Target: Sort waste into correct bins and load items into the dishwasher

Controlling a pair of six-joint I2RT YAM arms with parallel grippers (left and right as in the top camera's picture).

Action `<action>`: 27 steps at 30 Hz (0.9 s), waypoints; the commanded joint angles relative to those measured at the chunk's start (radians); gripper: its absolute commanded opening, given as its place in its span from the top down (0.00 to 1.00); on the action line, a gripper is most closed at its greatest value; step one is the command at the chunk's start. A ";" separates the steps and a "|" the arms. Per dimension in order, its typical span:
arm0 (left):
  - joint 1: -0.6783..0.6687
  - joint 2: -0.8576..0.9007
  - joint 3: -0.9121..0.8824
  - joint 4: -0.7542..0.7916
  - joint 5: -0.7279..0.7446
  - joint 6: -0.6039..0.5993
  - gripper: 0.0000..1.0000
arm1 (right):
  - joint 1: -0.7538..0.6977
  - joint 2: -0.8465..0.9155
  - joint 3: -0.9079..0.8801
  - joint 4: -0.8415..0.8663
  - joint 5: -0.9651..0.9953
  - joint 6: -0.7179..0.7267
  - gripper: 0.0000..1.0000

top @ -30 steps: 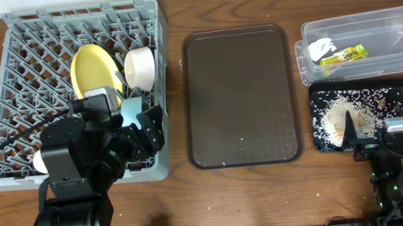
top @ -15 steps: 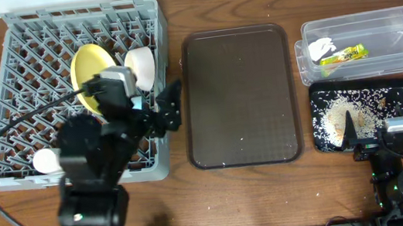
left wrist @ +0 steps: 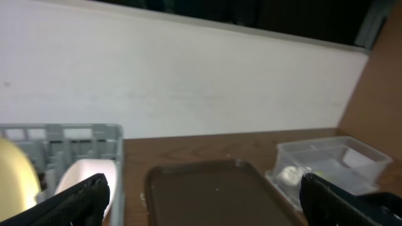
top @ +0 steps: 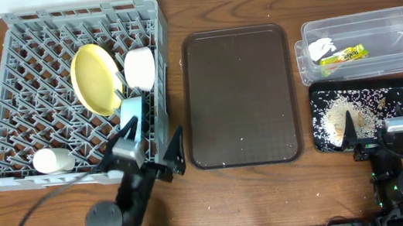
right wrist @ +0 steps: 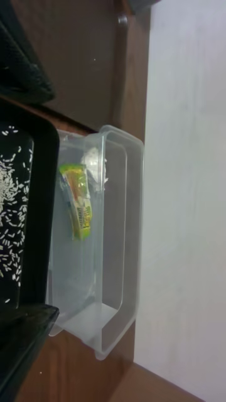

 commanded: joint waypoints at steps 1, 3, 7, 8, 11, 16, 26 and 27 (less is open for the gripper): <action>-0.004 -0.094 -0.064 0.006 -0.080 0.005 0.03 | -0.014 -0.005 -0.004 0.000 -0.001 0.010 0.01; -0.004 -0.136 -0.101 0.006 -0.106 0.005 0.03 | -0.014 -0.005 -0.004 0.000 -0.001 0.011 0.01; -0.004 -0.195 -0.179 0.010 -0.145 0.005 0.03 | -0.014 -0.005 -0.004 0.000 -0.001 0.010 0.01; -0.004 -0.206 -0.198 0.010 -0.152 0.005 0.03 | -0.014 -0.005 -0.004 0.000 -0.001 0.011 0.01; -0.004 -0.216 -0.256 0.023 -0.158 0.006 0.03 | -0.014 -0.005 -0.004 0.000 -0.001 0.010 0.01; -0.004 -0.216 -0.318 -0.011 -0.176 0.006 0.03 | -0.014 -0.005 -0.004 0.000 -0.001 0.011 0.01; -0.004 -0.207 -0.318 -0.120 -0.201 0.006 0.03 | -0.014 -0.005 -0.004 0.000 -0.001 0.010 0.01; -0.004 -0.204 -0.318 -0.119 -0.201 0.006 0.03 | -0.014 -0.005 -0.004 0.000 -0.001 0.010 0.01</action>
